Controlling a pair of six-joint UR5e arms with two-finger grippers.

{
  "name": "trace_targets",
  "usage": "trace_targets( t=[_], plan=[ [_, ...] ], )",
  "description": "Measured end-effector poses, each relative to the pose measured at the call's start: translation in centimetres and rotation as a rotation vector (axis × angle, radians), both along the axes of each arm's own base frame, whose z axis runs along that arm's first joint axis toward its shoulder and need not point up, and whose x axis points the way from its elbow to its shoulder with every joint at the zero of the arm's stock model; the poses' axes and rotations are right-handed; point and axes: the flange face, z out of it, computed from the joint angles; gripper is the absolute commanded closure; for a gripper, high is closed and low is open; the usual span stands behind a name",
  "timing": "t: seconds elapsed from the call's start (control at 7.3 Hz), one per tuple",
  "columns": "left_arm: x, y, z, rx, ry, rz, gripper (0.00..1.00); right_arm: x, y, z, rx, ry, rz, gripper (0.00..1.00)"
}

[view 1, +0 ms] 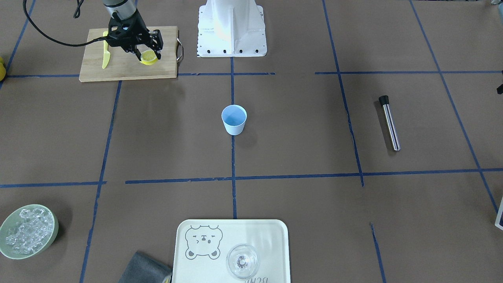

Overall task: Squeeze lemon into cup
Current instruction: 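Grasp the lemon slice with the right gripper and lift it, then carry the lemon slice with the right gripper over the blue cup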

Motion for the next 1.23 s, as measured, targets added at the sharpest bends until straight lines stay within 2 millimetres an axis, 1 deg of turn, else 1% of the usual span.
trace_targets(
  t=[0.14,0.27,0.41,0.55,0.82,1.1,1.23],
  plan=[
    [0.0,0.2,0.2,-0.004,0.0,0.0,0.0,-0.4,-1.3,-1.4,0.0,-0.018,0.026,0.31],
    [-0.1,0.6,0.4,-0.008,-0.001,0.0,0.0,-0.9,-2.7,-3.3,0.002,-0.033,0.055,0.31],
    [-0.1,0.8,0.5,-0.008,-0.001,0.0,0.0,-1.7,-4.2,-5.3,0.004,-0.046,0.083,0.31],
    [-0.2,1.0,0.4,-0.007,-0.001,-0.001,0.0,-3.0,-5.9,-7.3,0.008,-0.058,0.112,0.31],
    [-0.2,1.1,0.3,-0.005,-0.001,-0.001,0.0,-5.4,-9.9,-11.1,0.006,-0.078,0.164,0.3],
    [-0.2,1.3,0.3,-0.006,0.001,-0.001,0.0,-7.0,-14.0,-15.1,-0.018,-0.082,0.196,0.3],
    [-0.2,1.6,0.4,-0.007,0.004,0.0,0.0,-8.4,-15.9,-16.6,-0.025,-0.079,0.211,0.3]
  ],
)
